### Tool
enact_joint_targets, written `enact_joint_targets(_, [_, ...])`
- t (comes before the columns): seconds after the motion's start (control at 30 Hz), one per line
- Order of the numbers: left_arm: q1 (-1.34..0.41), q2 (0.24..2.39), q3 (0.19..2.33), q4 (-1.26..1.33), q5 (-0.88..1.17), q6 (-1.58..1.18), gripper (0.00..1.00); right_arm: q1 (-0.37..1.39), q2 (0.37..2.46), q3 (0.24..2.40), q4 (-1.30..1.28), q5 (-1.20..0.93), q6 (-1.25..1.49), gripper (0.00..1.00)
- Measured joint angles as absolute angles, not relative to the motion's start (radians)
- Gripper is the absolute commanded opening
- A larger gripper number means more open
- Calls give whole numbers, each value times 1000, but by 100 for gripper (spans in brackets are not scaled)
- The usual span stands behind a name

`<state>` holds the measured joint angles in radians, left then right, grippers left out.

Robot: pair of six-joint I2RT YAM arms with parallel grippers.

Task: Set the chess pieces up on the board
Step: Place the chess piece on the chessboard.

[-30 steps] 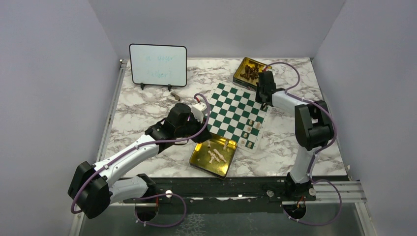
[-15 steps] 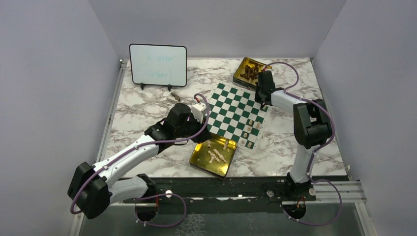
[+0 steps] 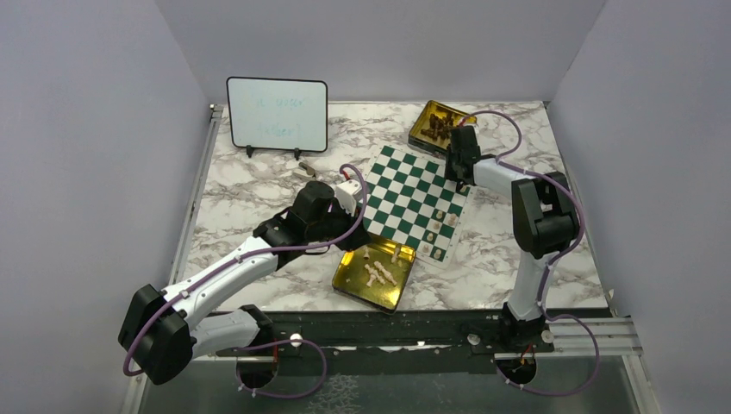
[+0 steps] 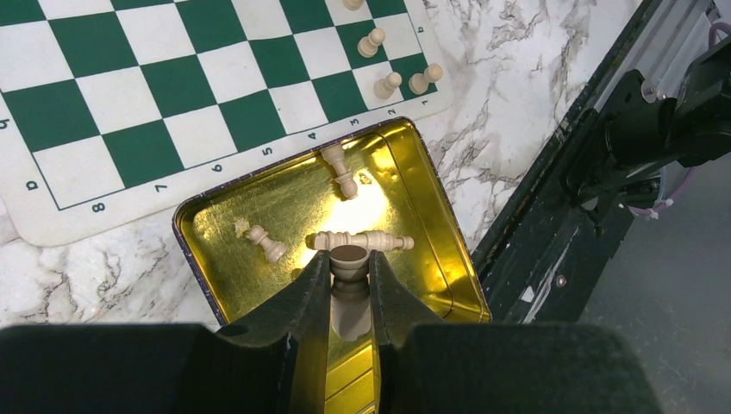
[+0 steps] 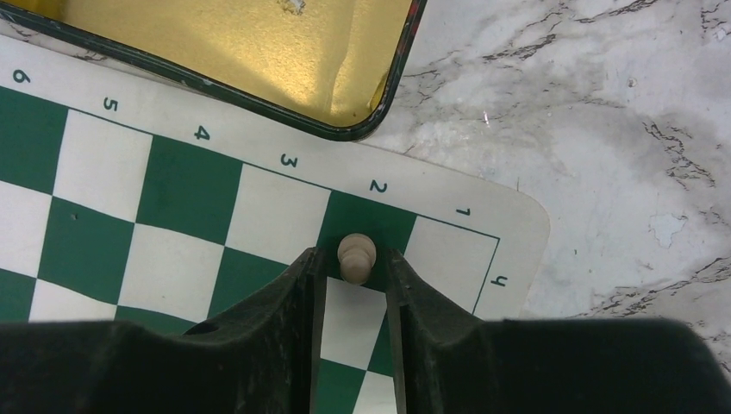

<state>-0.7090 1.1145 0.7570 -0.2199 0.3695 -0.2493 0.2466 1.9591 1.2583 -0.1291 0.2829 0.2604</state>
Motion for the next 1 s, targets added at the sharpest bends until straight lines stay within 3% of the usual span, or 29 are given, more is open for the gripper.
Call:
enact_joint_targets(0.57, [-709,1114,748,-215,360,-302,15,247,1929,1363,-284,299,260,48])
enact_joint_targets(0.77, [-707,1114,738,-195,337,-395,15,247,1770,1334,-311,229,260,47])
enact_joint_targets(1.0, [-677,1094,696,-90,329,-584,15,252,1515,1169,-201,-15,290,47])
